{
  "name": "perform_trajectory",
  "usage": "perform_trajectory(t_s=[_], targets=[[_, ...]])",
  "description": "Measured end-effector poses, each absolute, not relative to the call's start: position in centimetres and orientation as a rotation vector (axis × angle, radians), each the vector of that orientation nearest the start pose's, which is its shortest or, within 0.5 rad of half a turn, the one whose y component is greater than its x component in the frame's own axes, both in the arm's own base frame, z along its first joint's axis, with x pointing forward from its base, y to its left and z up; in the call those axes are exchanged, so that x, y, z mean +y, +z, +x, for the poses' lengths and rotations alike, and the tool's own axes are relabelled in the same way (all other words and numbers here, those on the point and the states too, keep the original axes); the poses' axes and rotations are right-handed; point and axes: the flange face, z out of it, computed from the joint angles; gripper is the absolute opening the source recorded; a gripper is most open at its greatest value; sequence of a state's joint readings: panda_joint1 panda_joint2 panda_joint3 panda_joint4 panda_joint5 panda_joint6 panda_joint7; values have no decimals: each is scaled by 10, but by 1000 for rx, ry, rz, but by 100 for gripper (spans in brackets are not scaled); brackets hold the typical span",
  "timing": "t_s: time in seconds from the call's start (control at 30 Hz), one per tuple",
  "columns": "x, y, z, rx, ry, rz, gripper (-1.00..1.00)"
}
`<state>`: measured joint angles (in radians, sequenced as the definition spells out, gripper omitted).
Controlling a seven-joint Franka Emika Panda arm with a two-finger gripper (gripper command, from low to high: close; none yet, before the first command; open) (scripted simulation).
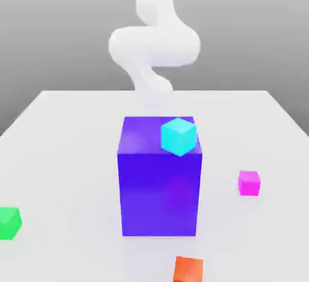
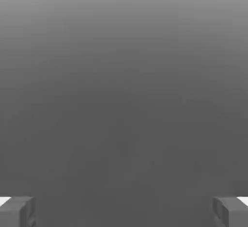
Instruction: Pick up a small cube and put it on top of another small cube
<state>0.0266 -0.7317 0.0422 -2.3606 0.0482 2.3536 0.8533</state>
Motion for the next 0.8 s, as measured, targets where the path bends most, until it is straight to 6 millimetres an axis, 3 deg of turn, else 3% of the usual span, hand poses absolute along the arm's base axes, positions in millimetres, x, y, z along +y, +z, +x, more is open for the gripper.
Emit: perform_trajectory(t_s=[0.13, 0.27, 0.43, 0.6, 0.67, 0.8], targets=[[97, 562, 403, 1084, -654, -2495, 0], [162, 462, 397, 1131, -440, -2554, 0], [226, 341, 347, 1204, -212, -2653, 0], [253, 239, 267, 1288, -56, -2772, 0], [254, 205, 233, 1322, -19, -2821, 0], [254, 168, 220, 1337, -2, -2840, 0]])
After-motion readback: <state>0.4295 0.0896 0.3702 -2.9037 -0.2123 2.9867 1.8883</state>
